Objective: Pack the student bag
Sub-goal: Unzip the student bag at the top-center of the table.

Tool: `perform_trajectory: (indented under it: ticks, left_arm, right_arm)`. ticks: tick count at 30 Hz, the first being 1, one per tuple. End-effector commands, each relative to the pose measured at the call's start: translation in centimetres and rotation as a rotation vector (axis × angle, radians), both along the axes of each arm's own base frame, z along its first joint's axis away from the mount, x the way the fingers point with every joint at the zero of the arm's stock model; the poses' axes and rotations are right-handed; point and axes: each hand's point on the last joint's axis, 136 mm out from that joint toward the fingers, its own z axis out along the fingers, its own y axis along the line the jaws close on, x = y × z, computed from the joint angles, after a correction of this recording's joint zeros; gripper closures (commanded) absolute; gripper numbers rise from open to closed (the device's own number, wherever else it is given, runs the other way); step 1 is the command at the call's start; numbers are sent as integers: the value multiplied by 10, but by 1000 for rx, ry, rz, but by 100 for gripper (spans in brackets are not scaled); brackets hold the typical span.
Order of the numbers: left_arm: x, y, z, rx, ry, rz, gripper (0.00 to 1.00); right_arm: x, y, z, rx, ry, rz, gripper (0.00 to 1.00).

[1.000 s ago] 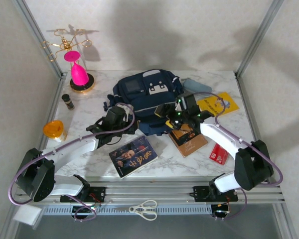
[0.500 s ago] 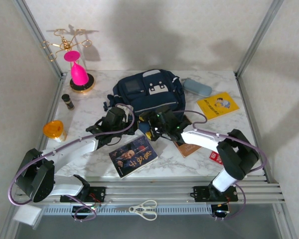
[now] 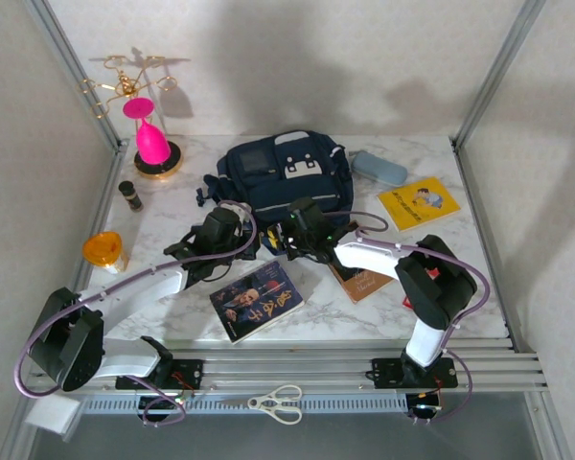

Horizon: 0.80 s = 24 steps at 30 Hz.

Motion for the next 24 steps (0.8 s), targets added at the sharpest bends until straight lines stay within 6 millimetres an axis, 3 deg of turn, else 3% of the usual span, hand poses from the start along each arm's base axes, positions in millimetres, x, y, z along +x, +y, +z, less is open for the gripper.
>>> perform_trajectory:
  ticks: [1,4,11,15,19,21,24]
  left_arm:
    - [3,18,14,35,-55,69,100]
    - [7,29,12,61,-58,113,100]
    - [23,57,13,114,-52,220,100]
    - [34,70,11,111,-43,250,100]
    - [40,85,6,116,-32,289,100]
    - [42,90,2,108,-26,302,100]
    - [45,108,-3,127,-4,350,100]
  right_arm:
    - [20,-29,8,-86,-83,3,95]
    - [21,-40,20,-101,-143,59,100]
    - [19,-63,57,-114,-287,242,100]
    - [13,-65,68,-95,-347,356,100]
    - [20,-59,72,-54,-426,444,100]
    - [26,-46,71,-10,-465,492,100]
    - [37,-56,64,-106,-473,493,100]
